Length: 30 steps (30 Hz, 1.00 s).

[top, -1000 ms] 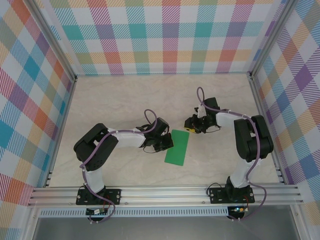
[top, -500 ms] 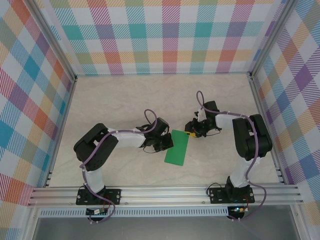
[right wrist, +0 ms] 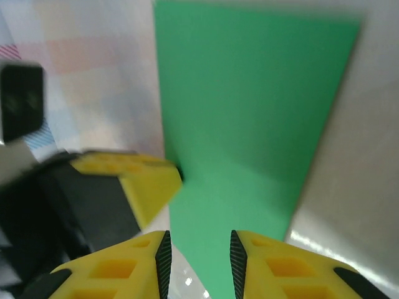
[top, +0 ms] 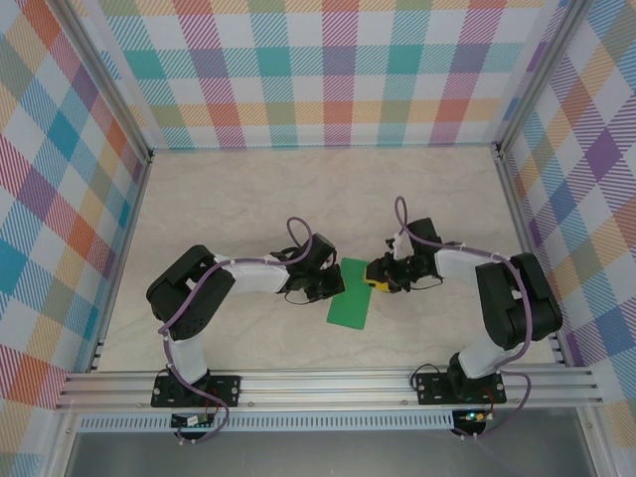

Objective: Fold a paper plane with a square sheet of paper (pick it up from the middle)
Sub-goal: Fold the square sheet of paper in half at the center of the table.

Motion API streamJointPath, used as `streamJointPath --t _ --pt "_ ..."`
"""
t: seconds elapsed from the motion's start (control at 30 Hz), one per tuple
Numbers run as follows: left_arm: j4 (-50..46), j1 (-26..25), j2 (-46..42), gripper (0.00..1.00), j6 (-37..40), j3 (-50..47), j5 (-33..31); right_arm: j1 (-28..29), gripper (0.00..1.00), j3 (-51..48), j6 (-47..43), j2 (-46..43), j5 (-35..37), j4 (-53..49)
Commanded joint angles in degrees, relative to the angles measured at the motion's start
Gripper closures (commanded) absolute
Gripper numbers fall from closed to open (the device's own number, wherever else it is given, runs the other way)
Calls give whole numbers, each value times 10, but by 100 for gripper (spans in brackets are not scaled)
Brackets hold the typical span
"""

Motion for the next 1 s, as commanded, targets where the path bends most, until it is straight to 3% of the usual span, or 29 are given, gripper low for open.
streamJointPath --t 0.0,0.27,0.47,0.63,0.97 --pt "-103 -11 15 100 12 -21 -30 23 66 -34 13 -45 -17 13" --pt "-97 -10 17 100 10 -28 -28 79 63 -71 21 -98 -2 3" --pt "-96 -11 14 100 9 -29 -29 119 63 -71 17 -57 -1 8" --pt "-95 -11 8 100 11 -34 -31 125 63 -96 7 -50 41 -8" --pt "-94 -11 3 100 10 -33 -29 131 61 -88 32 -130 -7 -12"
